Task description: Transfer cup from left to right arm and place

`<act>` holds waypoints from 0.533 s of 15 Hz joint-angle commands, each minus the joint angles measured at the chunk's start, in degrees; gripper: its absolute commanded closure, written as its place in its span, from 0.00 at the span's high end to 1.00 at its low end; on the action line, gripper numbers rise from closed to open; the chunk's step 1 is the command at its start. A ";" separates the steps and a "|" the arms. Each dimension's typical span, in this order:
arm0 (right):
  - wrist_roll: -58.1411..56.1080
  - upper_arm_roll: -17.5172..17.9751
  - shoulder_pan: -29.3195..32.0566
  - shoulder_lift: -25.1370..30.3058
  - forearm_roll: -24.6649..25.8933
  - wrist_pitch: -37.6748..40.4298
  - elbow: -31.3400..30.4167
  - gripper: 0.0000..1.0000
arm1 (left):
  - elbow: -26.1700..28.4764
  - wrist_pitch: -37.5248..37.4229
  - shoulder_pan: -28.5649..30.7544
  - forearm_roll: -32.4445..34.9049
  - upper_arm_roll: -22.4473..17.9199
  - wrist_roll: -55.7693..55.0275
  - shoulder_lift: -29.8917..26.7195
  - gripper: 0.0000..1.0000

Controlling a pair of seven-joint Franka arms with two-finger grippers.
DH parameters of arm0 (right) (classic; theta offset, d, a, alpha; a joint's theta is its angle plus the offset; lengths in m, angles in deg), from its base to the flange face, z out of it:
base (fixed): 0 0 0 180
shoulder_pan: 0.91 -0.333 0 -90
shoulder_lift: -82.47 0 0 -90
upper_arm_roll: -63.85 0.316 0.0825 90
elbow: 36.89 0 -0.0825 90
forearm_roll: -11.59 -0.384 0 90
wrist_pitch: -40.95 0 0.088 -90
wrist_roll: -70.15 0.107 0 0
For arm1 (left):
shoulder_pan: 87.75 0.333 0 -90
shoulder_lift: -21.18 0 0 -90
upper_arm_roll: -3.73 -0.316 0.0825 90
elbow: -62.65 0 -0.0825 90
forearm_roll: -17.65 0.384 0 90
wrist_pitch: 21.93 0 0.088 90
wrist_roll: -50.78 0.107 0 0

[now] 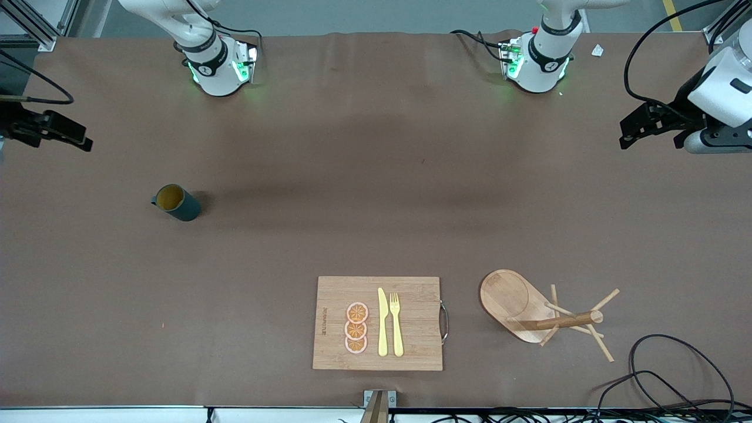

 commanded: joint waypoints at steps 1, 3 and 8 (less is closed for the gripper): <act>-0.93 1.78 2.15 2.95 0.10 -1.42 -3.00 1.00 | -1.09 -1.05 0.10 0.44 0.11 1.21 0.23 1.00; -1.02 3.88 3.37 3.31 0.10 -2.11 -3.00 1.00 | -1.09 -1.05 0.10 0.44 0.11 1.13 0.23 1.00; -5.85 3.98 5.05 3.40 0.10 -3.26 -3.61 1.00 | -1.09 -1.14 -0.07 0.27 0.20 1.21 0.85 1.00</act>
